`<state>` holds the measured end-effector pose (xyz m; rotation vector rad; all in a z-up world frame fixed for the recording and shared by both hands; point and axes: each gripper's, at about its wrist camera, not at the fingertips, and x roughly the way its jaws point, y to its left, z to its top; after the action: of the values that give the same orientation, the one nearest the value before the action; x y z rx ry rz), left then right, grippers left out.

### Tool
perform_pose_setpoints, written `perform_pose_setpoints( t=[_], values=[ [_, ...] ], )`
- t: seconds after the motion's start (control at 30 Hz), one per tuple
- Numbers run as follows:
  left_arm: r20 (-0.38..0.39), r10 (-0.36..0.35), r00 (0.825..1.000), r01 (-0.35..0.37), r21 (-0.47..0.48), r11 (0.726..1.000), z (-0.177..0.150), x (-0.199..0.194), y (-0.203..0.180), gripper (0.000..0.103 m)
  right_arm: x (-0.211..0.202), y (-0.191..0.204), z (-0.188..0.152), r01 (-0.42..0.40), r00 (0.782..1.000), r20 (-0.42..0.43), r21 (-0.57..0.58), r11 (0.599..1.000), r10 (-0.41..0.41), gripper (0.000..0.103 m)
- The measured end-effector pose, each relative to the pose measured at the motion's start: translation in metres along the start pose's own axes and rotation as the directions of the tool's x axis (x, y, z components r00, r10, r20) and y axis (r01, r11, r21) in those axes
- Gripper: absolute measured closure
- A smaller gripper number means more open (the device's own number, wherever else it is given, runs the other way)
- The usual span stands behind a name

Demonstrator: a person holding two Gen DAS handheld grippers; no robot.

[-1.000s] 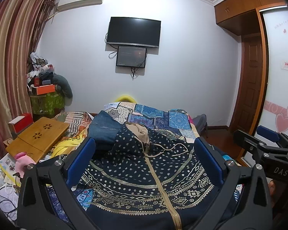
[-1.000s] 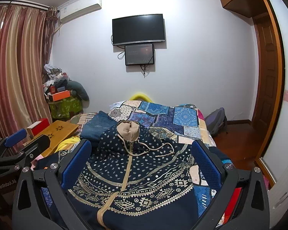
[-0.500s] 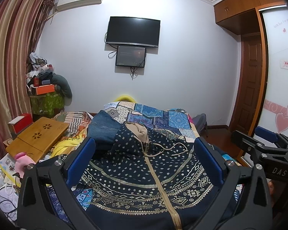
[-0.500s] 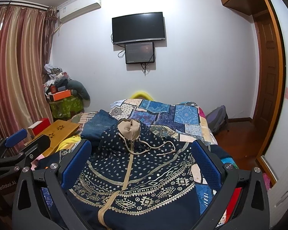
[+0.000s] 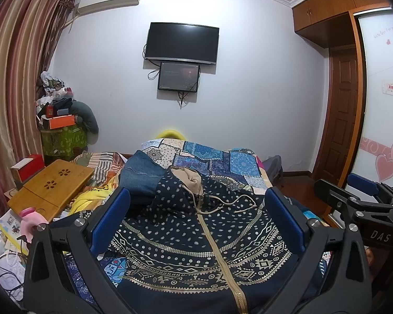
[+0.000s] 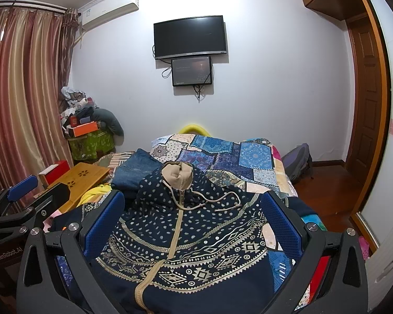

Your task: Fold large clothes

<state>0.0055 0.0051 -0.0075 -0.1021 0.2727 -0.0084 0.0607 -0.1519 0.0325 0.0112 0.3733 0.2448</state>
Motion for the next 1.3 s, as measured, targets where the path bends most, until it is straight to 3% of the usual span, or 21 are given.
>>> perform_pose_setpoints(
  t=[0.57,0.93,1.13,1.3],
  values=[
    [-0.007,0.008,1.0,-0.008,-0.002,1.0,0.002,0.002,0.004,0.0,0.009,-0.001,-0.001,-0.008,1.0,-0.028,0.012,1.0,0.008,0.0],
    [-0.04,0.011,0.999,-0.011,-0.014,1.0,-0.003,0.025,0.013,0.0,0.028,-0.002,0.0,0.004,0.998,-0.069,0.008,1.0,-0.004,0.0],
    [-0.037,0.051,0.998,-0.052,-0.025,0.998,0.001,0.041,0.034,0.0,0.048,-0.001,0.003,0.024,0.995,-0.098,-0.005,1.0,-0.025,0.0],
    [-0.019,0.144,0.989,-0.145,-0.049,0.988,0.007,0.057,0.071,0.0,0.072,-0.003,0.006,0.059,0.991,-0.116,-0.033,0.998,-0.062,0.0]
  ],
)
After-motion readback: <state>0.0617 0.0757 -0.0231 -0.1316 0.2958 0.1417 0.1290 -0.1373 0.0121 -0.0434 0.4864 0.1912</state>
